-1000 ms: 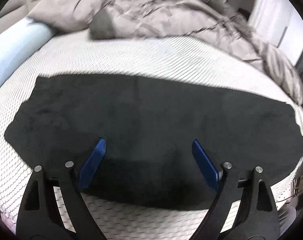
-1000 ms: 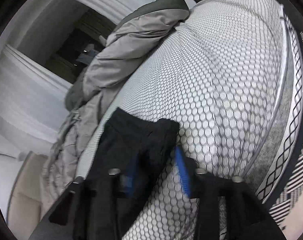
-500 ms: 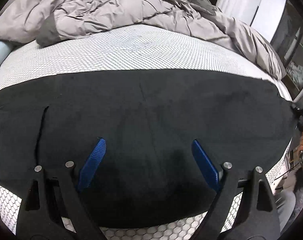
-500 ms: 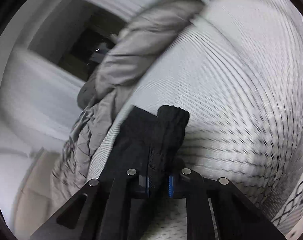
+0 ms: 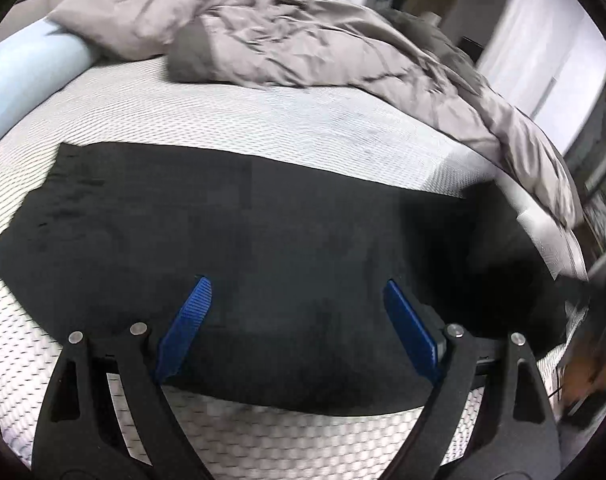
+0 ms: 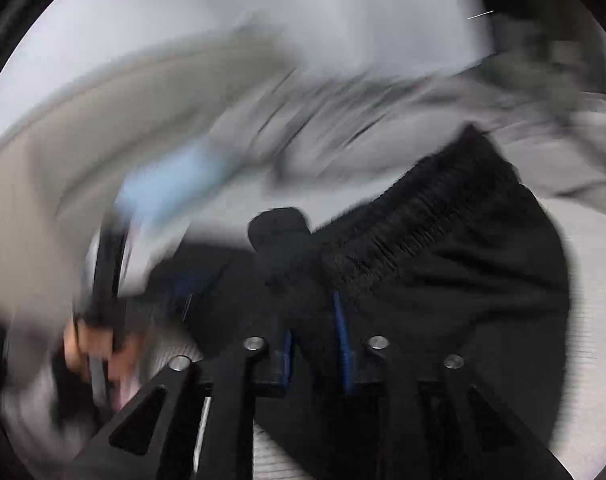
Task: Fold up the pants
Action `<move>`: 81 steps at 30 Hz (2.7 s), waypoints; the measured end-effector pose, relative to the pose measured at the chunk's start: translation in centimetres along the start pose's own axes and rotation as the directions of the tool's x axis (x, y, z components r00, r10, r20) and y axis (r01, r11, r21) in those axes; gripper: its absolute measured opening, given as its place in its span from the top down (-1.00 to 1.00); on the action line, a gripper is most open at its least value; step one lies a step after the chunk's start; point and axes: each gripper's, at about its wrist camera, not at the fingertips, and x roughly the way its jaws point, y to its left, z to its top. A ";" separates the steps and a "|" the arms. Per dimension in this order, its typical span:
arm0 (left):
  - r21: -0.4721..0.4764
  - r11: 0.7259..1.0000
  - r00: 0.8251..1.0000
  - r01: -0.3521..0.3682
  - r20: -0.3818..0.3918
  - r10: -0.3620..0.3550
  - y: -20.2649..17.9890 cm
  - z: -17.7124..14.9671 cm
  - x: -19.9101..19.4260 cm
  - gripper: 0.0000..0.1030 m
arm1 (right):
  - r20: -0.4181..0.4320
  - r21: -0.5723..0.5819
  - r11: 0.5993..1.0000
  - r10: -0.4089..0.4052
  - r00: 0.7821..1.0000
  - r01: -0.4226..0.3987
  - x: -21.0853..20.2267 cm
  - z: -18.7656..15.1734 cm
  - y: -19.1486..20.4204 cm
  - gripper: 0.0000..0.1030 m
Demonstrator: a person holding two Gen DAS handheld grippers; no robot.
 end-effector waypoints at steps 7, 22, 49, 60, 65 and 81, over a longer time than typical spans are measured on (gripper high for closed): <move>-0.011 0.999 0.999 0.047 -0.015 -0.047 0.4 0.1 -0.4 -0.69 | -0.241 -0.160 0.986 0.000 0.970 -0.040 3.4 -5.9 4.2 -0.16; 0.230 0.969 0.987 0.094 -0.149 -0.060 -8.8 -3.4 2.8 -0.70 | -0.138 0.301 0.891 -0.312 0.940 0.340 -11.7 -14.1 -6.7 -0.16; 0.034 0.961 0.919 0.274 -0.305 -0.251 -12.3 7.9 14.7 0.27 | -0.018 0.565 0.810 -0.180 0.984 0.158 -8.8 -9.3 -19.4 0.07; 0.030 0.981 0.952 0.192 -0.247 -0.179 -10.5 8.6 15.6 0.49 | -0.042 0.544 0.821 -0.178 0.983 0.172 -8.2 -8.9 -20.0 0.07; -0.017 0.994 0.978 0.104 -0.180 -0.105 -9.1 8.7 13.3 -0.21 | -0.057 0.540 0.822 -0.181 0.982 0.183 -8.1 -9.2 -19.3 0.07; 0.362 0.885 0.954 0.292 -0.172 -0.245 -25.6 -2.6 7.4 -0.34 | -0.122 0.475 0.870 -0.084 0.989 0.132 -9.3 -16.1 -12.7 0.67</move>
